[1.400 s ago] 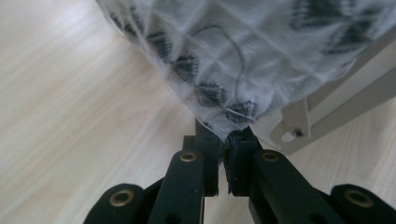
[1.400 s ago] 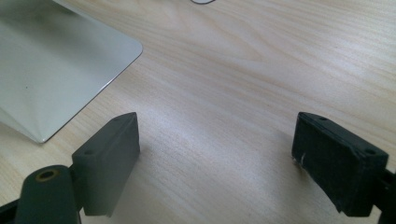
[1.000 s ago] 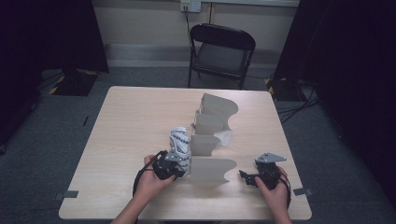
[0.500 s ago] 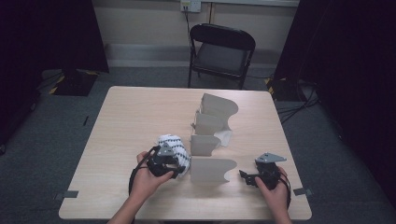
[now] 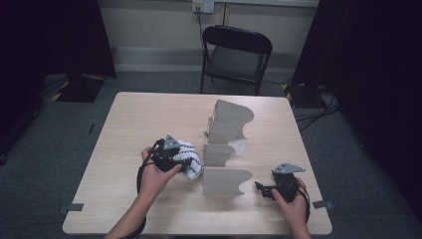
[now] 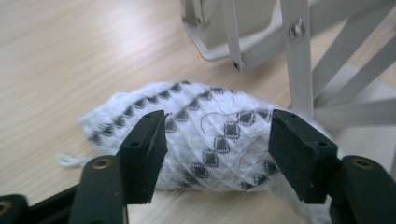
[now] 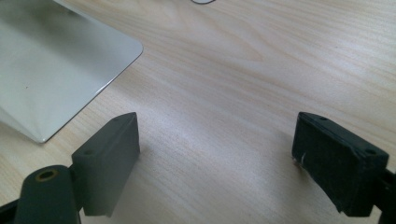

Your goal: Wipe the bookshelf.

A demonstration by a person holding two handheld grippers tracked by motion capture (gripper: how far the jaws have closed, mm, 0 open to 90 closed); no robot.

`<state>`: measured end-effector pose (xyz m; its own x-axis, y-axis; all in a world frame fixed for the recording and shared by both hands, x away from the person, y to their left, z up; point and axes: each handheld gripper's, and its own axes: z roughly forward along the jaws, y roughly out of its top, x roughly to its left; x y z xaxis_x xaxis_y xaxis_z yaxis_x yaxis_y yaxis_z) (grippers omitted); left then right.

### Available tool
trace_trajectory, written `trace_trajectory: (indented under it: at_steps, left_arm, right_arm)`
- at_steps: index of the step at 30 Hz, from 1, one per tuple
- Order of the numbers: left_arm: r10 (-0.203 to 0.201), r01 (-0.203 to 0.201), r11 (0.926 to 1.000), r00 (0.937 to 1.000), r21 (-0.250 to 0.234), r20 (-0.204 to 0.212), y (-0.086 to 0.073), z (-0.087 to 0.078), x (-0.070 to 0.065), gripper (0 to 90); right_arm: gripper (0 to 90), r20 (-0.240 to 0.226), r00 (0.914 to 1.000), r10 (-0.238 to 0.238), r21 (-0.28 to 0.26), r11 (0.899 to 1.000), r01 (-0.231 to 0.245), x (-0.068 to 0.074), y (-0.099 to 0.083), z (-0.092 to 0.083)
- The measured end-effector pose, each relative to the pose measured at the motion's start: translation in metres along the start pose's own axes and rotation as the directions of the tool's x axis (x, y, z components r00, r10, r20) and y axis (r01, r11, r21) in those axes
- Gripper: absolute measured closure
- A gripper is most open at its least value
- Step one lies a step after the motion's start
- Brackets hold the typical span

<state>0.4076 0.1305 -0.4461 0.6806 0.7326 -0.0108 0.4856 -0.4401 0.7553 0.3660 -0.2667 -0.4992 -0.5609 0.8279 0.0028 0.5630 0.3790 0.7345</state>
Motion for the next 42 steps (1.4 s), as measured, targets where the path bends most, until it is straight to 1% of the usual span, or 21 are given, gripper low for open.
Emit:
trace_trajectory:
  at_steps: [2, 3, 7, 11, 14, 19, 20, 21, 23, 24, 26, 28, 31, 33, 34, 36, 37, 38, 39, 40, 42]
  left_arm:
    - [-0.002, 0.002, 0.9999, 1.0000, 0.012, 0.009, -0.004, 0.004, -0.001, 44.8]
    - [0.005, -0.006, 0.9991, 0.9997, 0.043, 0.024, -0.013, 0.012, -0.003, 49.3]
    - [0.015, -0.017, 0.9987, 0.9994, 0.048, 0.030, -0.026, 0.021, -0.007, 53.4]
    - [0.029, -0.031, 0.9975, 0.9987, 0.063, 0.042, -0.029, 0.017, -0.012, 58.4]
    - [0.020, -0.024, 0.9966, 0.9980, 0.079, 0.061, -0.032, 0.011, -0.015, 58.7]
    - [0.018, -0.022, 0.9969, 0.9984, 0.076, 0.053, -0.028, -0.003, -0.018, 51.0]
    - [0.009, -0.010, 0.9990, 0.9995, 0.044, 0.030, -0.021, -0.009, -0.015, 48.2]
    - [0.009, -0.010, 0.9990, 0.9995, 0.044, 0.030, -0.021, -0.009, -0.015, 46.0]
    - [0.006, -0.006, 1.0000, 1.0000, 0.005, -0.001, -0.014, -0.010, -0.009, 44.3]
    - [0.038, -0.038, 0.9993, 0.9989, 0.006, -0.025, -0.010, -0.007, -0.003, 39.3]
    - [0.052, -0.052, 0.9986, 0.9985, 0.015, -0.018, -0.011, 0.001, 0.000, 37.0]
    - [0.048, -0.048, 0.9986, 0.9988, 0.024, 0.002, -0.014, 0.007, -0.001, 36.4]
    - [0.041, -0.041, 0.9984, 0.9991, 0.038, 0.007, -0.024, 0.019, -0.004, 36.7]
    - [0.030, -0.031, 0.9982, 0.9994, 0.051, 0.019, -0.028, 0.022, -0.004, 42.8]
    - [0.000, -0.002, 0.9982, 0.9994, 0.059, 0.034, -0.030, 0.023, -0.003, 44.2]
    - [-0.008, 0.005, 0.9981, 0.9990, 0.061, 0.044, -0.030, 0.023, -0.004, 46.0]
    - [0.005, -0.008, 0.9978, 0.9987, 0.066, 0.051, -0.031, 0.022, -0.006, 52.9]
    - [0.005, -0.008, 0.9978, 0.9987, 0.066, 0.051, -0.031, 0.022, -0.006, 55.1]
    - [-0.010, 0.006, 0.9980, 0.9980, 0.063, 0.063, -0.032, 0.021, -0.007, 55.1]
    - [-0.015, 0.012, 0.9985, 0.9972, 0.053, 0.073, -0.034, 0.019, -0.008, 65.0]
    - [-0.017, 0.013, 0.9986, 0.9969, 0.052, 0.077, -0.036, 0.018, -0.009, 71.6]
  right_arm:
    - [14.2, 0.000, 1.0000, 0.002, 0.001, 1.000, -0.002, 0.000, 0.000, 0.000]
    - [14.2, -0.001, 1.0000, 0.000, 0.002, 1.000, 0.000, 0.000, 0.000, 0.000]
    - [14.2, 0.000, 1.0000, 0.000, 0.002, 1.000, 0.000, 0.000, 0.000, 0.000]
    - [14.2, -0.001, 1.0000, -0.001, 0.002, 1.000, 0.001, 0.000, 0.000, 0.000]
    - [14.2, 0.000, 1.0000, 0.000, 0.000, 1.000, 0.000, 0.000, 0.000, 0.000]
    - [14.2, 0.000, 1.0000, 0.000, 0.000, 1.000, 0.000, 0.000, 0.000, 0.000]
    - [14.2, 0.000, 1.0000, 0.000, 0.000, 1.000, 0.000, 0.000, 0.000, 0.000]
    - [14.2, 0.000, 1.0000, 0.000, 0.000, 1.000, 0.000, 0.000, 0.000, 0.000]
    - [14.2, 0.000, 1.0000, 0.000, 0.001, 1.000, 0.000, 0.000, 0.000, 0.000]
    - [14.2, 0.000, 1.0000, 0.000, 0.001, 1.000, 0.000, 0.000, 0.000, 0.000]
    - [14.2, -0.001, 1.0000, 0.000, 0.001, 1.000, 0.000, 0.000, 0.000, 0.000]
    - [14.2, -0.001, 1.0000, 0.000, 0.002, 1.000, 0.000, 0.000, 0.000, 0.000]
    - [14.2, -0.001, 1.0000, 0.000, 0.000, 1.000, 0.000, 0.000, 0.000, 0.000]
    - [14.2, -0.001, 1.0000, 0.000, 0.002, 1.000, 0.000, 0.000, 0.000, 0.000]
    - [14.2, 0.000, 1.0000, -0.001, 0.000, 1.000, 0.001, 0.000, 0.000, 0.000]
    - [14.2, 0.000, 1.0000, -0.002, 0.000, 1.000, 0.002, 0.000, 0.000, 0.000]
    - [14.2, -0.001, 1.0000, -0.002, 0.002, 1.000, 0.002, 0.000, 0.000, 0.000]
    - [14.2, -0.001, 1.0000, -0.002, 0.002, 1.000, 0.002, 0.000, 0.000, 0.000]
    - [14.2, 0.001, 1.0000, 0.000, 0.001, 1.000, 0.000, 0.000, 0.000, 0.000]
    - [14.2, 0.000, 1.0000, -0.002, 0.001, 1.000, 0.002, 0.000, 0.000, 0.000]
    - [14.2, 0.001, 1.0000, 0.000, 0.001, 1.000, 0.000, 0.000, 0.000, 0.000]
